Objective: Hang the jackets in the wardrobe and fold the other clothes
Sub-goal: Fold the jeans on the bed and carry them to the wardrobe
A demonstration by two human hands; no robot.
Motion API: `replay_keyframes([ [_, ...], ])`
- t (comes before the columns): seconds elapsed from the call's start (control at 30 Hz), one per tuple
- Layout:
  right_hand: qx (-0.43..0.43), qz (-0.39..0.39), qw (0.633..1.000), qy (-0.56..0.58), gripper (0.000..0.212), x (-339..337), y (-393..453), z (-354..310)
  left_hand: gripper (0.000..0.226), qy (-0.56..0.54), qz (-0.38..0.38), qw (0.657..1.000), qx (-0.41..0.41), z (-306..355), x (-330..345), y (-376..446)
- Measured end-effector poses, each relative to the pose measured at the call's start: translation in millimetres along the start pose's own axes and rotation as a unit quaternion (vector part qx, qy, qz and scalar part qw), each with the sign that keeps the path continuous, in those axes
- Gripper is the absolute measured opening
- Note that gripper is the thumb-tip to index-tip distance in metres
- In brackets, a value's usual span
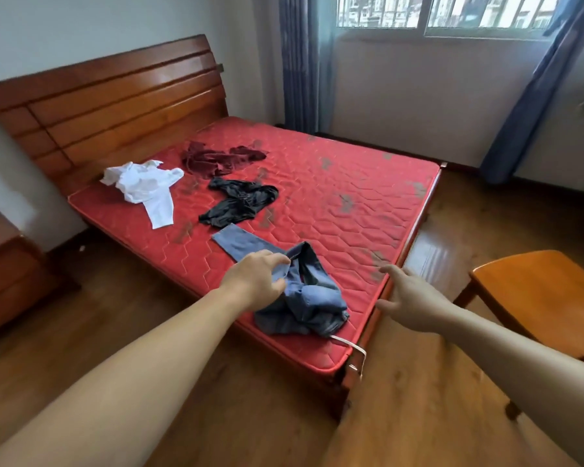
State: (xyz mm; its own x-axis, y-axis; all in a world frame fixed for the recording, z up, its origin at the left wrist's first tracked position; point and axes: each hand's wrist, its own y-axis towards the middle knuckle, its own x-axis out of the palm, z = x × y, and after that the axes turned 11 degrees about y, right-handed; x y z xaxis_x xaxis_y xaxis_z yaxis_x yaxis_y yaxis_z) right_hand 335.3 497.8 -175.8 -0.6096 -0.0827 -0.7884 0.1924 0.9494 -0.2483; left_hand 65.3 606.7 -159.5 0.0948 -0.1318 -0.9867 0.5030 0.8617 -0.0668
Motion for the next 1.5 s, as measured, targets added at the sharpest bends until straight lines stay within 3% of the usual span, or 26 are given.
replay_keyframes([
  [0.2, 0.058, -0.023, 0.998, -0.001, 0.072, 14.4, 66.5, 17.5, 0.046, -0.029, -0.042, 0.999, -0.019, -30.4, 41.0, 70.5],
  [0.43, 0.062, -0.078, 0.994, -0.040, 0.071, 38.6, 142.8, 43.1, 0.047, -0.028, -0.120, 0.992, -0.031, -18.2, 107.9, 138.2],
  [0.6, 0.049, -0.144, 0.988, -0.011, 0.068, 63.9, 218.8, 68.9, 0.045, -0.044, -0.159, 0.982, -0.090, -20.8, 145.8, 183.2],
  [0.8, 0.122, -0.176, 0.975, 0.059, 0.065, 103.3, 294.7, 103.5, 0.055, -0.020, -0.225, 0.963, -0.145, -25.7, 199.3, 217.3],
  [0.9, 0.179, -0.187, 0.961, 0.092, 0.062, 133.9, 316.3, 115.8, 0.059, -0.017, -0.266, 0.953, -0.144, -28.7, 231.7, 228.5],
  [1.1, 0.258, -0.202, 0.931, 0.160, 0.024, 212.1, 337.3, 142.2, 0.079, 0.039, -0.336, 0.935, -0.108, -45.8, 307.2, 245.4],
  [1.2, 0.303, -0.186, 0.914, 0.194, 0.035, 245.3, 346.9, 153.6, 0.090, 0.135, -0.355, 0.924, -0.052, -62.1, 337.9, 247.2],
  [1.3, 0.368, -0.177, 0.870, 0.276, 0.059, 271.3, 355.2, 162.6, 0.068, 0.157, -0.287, 0.944, -0.035, -80.2, 358.0, 246.1],
  [1.33, 0.367, -0.169, 0.873, 0.272, 0.058, 276.2, 356.6, 162.4, 0.056, 0.148, -0.268, 0.952, -0.032, -84.0, 361.0, 245.9],
  [1.43, 0.278, -0.114, 0.935, 0.188, 0.024, 273.5, 365.9, 149.8, 0.027, 0.059, -0.250, 0.965, -0.062, -91.7, 360.8, 248.0],
  [1.5, 0.222, -0.093, 0.949, 0.204, 0.018, 257.9, 375.9, 132.2, 0.020, -0.045, -0.261, 0.957, -0.117, -96.2, 349.6, 254.0],
])
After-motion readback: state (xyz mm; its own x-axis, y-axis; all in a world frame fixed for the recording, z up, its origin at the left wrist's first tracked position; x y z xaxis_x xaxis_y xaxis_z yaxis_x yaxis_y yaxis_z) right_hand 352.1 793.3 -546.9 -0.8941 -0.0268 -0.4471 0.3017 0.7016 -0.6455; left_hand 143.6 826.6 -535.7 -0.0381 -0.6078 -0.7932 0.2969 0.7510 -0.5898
